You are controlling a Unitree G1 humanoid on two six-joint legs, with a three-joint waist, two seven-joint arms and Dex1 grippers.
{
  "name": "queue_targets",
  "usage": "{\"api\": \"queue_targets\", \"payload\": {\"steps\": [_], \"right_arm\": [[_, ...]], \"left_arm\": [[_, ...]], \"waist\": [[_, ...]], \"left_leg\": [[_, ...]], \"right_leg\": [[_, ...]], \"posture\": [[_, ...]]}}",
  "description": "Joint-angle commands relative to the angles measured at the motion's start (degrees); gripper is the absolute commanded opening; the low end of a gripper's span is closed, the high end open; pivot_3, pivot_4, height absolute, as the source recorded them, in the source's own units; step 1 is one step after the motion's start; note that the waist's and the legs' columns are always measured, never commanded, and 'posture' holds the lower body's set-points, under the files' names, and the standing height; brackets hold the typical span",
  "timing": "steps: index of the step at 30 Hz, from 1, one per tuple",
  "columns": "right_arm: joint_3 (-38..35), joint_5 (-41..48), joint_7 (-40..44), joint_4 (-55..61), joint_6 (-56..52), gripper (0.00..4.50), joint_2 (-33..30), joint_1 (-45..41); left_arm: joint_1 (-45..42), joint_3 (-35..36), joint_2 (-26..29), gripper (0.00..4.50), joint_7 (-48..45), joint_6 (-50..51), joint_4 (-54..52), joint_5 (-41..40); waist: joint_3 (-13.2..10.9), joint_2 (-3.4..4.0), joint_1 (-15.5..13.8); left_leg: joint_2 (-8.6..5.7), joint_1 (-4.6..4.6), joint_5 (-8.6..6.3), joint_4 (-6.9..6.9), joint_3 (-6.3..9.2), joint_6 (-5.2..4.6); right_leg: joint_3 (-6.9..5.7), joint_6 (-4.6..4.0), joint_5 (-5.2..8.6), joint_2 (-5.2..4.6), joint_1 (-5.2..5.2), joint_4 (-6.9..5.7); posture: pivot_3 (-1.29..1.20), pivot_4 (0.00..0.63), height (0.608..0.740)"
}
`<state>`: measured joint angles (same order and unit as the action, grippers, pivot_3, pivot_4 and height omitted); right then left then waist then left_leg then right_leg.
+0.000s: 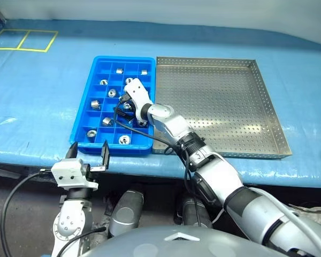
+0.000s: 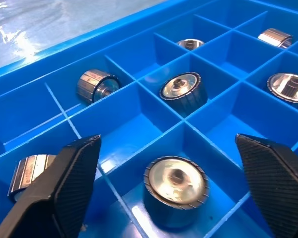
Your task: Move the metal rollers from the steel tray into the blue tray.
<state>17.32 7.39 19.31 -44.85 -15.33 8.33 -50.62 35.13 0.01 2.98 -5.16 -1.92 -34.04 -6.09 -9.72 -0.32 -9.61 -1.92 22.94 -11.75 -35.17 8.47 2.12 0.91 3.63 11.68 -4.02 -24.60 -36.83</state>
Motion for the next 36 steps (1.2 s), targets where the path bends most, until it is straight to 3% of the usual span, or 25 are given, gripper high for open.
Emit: {"api": "queue_targets", "payload": {"steps": [1, 12, 18, 26, 36], "right_arm": [[-1.0, 1.5, -0.6, 8.8, 0.0, 4.46, 7.1, 0.6], [1.0, 0.4, 3.4, 48.3, -12.4, 4.46, -10.7, 23.4], [-2.8, 1.0, 1.1, 63.6, -21.2, 4.46, -17.7, 35.9], [-5.2, 0.8, -2.1, 71.2, -26.6, 4.46, -18.6, 43.2], [-4.6, 0.7, -3.6, 71.4, -27.6, 4.46, -17.8, 43.5]], "left_arm": [[-2.4, 0.6, 0.7, 4.50, 0.1, 0.9, -2.5, 0.2], [-12.6, 4.3, 2.9, 4.50, 1.6, 7.5, -0.3, 1.5], [-15.5, 5.2, 4.6, 4.50, 0.3, 9.0, 1.6, 1.0], [-17.0, 4.4, 5.0, 4.50, -1.4, 10.0, 2.6, 0.5], [-16.5, 4.7, 4.9, 4.50, -2.2, 10.5, 2.3, 0.4]], "waist": [[0.0, 0.01, 0.2], [0.0, -0.02, 2.0], [0.0, -0.03, 5.1], [0.0, -0.05, 7.8], [0.0, -0.07, 8.6]], "left_leg": [[0.01, 0.04, 0.00, 0.00, 0.00, 0.00], [0.33, 0.06, -0.19, -0.06, -0.02, 0.32], [0.43, -0.02, -0.20, -0.12, -0.11, 0.32], [0.46, -0.04, -0.20, -0.15, -0.14, 0.32], [0.46, -0.03, -0.20, -0.32, -0.13, 0.32]], "right_leg": [[0.00, 0.00, 0.00, 0.01, -0.04, 0.00], [0.03, -0.14, 0.06, 0.34, 0.03, 0.11], [0.06, -0.15, 0.07, 0.37, 0.06, 0.03], [0.10, -0.14, 0.06, 0.38, 0.09, 0.04], [0.09, -0.10, 0.04, 0.38, 0.15, 0.01]], "posture": [[0.36, 0.150, 0.740], [0.22, 0.150, 0.740], [0.16, 0.150, 0.740], [0.12, 0.150, 0.740], [0.13, 0.150, 0.740]]}}
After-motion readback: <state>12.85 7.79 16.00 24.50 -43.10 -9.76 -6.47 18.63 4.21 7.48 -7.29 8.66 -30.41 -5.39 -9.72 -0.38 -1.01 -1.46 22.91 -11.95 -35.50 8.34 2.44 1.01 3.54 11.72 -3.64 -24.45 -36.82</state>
